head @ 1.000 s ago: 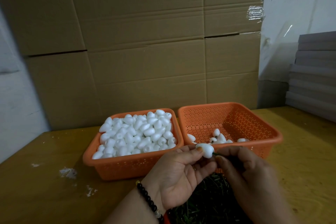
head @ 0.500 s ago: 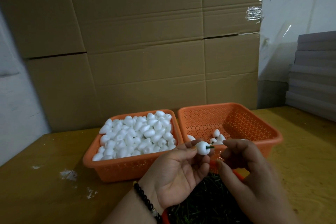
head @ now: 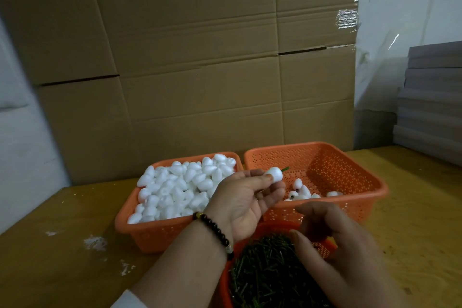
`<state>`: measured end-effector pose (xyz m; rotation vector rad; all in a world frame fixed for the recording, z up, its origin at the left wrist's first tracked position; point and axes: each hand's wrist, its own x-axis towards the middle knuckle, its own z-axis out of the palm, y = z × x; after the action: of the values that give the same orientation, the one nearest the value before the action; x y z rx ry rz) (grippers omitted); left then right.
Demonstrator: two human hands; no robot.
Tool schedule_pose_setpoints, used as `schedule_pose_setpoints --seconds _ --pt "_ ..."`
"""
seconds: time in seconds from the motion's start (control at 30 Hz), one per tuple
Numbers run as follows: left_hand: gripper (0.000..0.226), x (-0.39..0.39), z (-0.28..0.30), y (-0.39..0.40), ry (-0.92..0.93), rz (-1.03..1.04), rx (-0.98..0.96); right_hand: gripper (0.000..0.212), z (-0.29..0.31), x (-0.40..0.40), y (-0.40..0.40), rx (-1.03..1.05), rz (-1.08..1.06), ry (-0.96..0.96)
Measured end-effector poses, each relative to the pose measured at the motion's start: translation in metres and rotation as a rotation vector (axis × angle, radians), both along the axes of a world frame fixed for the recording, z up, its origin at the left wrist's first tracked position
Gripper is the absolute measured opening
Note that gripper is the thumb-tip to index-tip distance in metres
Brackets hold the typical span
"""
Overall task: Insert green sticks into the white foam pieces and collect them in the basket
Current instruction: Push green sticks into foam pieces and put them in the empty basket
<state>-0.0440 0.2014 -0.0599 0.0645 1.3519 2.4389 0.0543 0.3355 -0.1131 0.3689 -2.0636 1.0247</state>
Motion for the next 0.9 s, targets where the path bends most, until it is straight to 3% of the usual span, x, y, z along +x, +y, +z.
schedule_pose_setpoints --seconds 0.07,0.27,0.37,0.43,0.6,0.73,0.83,0.9 --pt "0.015 -0.01 -0.001 0.008 0.124 0.066 -0.179 0.03 0.001 0.001 0.0 0.031 0.006 -0.001" --pt "0.014 -0.033 -0.008 0.014 0.689 0.314 -1.019 0.026 0.001 -0.001 0.001 0.082 -0.02 -0.023" --pt "0.007 -0.037 -0.017 0.019 0.804 0.273 -1.228 0.025 -0.002 0.0 0.0 0.119 -0.013 -0.041" --pt "0.015 -0.04 -0.02 0.02 0.853 0.253 -1.328 0.022 -0.003 0.0 0.001 0.114 0.012 -0.058" --pt "0.017 -0.043 -0.013 0.01 0.843 0.266 -1.315 0.021 0.0 0.0 0.002 0.14 0.016 -0.066" --pt "0.015 -0.054 0.003 -0.021 0.781 0.358 -1.564 0.018 0.003 0.001 0.003 0.273 0.017 -0.175" --pt "0.015 -0.061 0.01 -0.048 0.685 0.292 -1.7 0.037 0.002 0.001 0.001 0.427 0.044 -0.31" --pt "0.026 -0.064 0.008 -0.059 0.616 0.264 -1.802 0.053 -0.004 0.001 0.001 0.473 0.072 -0.299"
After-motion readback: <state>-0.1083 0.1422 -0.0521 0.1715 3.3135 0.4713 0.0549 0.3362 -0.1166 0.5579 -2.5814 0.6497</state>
